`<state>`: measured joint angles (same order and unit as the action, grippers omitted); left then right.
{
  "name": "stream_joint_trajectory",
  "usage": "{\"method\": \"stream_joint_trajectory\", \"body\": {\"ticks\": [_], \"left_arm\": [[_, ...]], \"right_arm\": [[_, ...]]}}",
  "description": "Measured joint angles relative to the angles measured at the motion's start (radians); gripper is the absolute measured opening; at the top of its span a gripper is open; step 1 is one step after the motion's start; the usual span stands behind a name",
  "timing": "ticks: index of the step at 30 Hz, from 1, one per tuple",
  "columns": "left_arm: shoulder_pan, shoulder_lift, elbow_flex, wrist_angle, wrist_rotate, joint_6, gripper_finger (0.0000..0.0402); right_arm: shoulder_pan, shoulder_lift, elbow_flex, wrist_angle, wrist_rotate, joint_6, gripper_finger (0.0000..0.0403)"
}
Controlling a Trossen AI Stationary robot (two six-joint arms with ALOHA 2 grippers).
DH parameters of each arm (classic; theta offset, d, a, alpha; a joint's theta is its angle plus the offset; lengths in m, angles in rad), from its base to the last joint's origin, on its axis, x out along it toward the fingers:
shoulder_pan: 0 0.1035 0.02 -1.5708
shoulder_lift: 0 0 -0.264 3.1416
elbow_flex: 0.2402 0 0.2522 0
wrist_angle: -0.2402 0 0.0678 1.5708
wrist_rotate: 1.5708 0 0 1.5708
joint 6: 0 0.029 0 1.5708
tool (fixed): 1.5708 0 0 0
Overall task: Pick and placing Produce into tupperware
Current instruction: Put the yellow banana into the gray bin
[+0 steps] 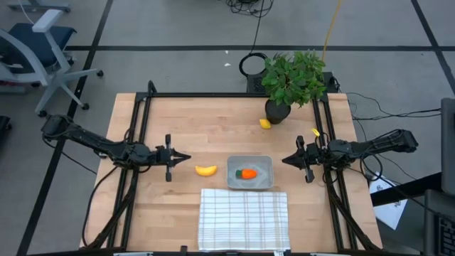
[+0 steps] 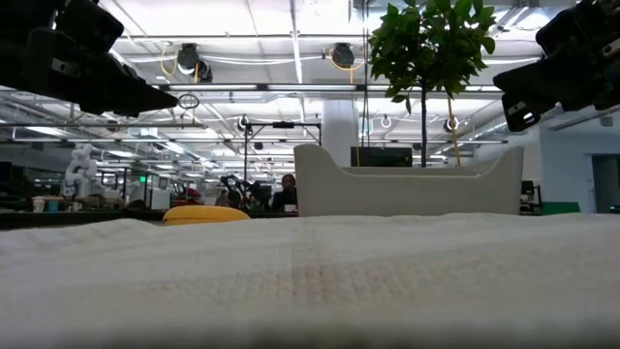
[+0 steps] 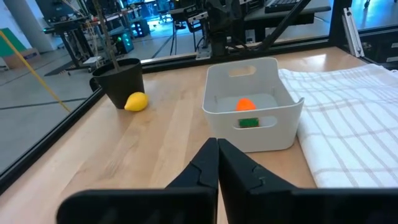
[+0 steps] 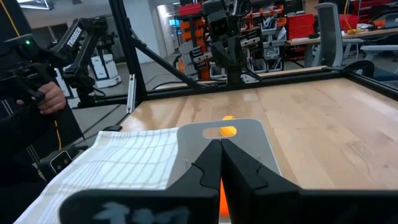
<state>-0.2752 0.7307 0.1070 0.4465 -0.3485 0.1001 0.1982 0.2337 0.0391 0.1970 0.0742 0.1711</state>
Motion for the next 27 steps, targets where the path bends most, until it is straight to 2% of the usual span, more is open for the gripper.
{"method": "stream_joint_trajectory", "body": {"ticks": [10,20,27], "left_arm": [[0.000,0.000,0.000,0.000,-0.001,0.011,0.0023],[0.000,0.000,0.000,0.000,-0.001,0.045,0.0002],[0.000,0.001,0.000,0.000,-0.001,-0.016,0.0017]], "right_arm": [[0.000,0.000,0.000,-0.002,0.000,0.000,0.0000],[0.000,0.010,0.000,-0.016,0.000,0.000,0.0000],[0.000,0.024,0.000,-0.015,0.004,0.000,0.0000]]}}
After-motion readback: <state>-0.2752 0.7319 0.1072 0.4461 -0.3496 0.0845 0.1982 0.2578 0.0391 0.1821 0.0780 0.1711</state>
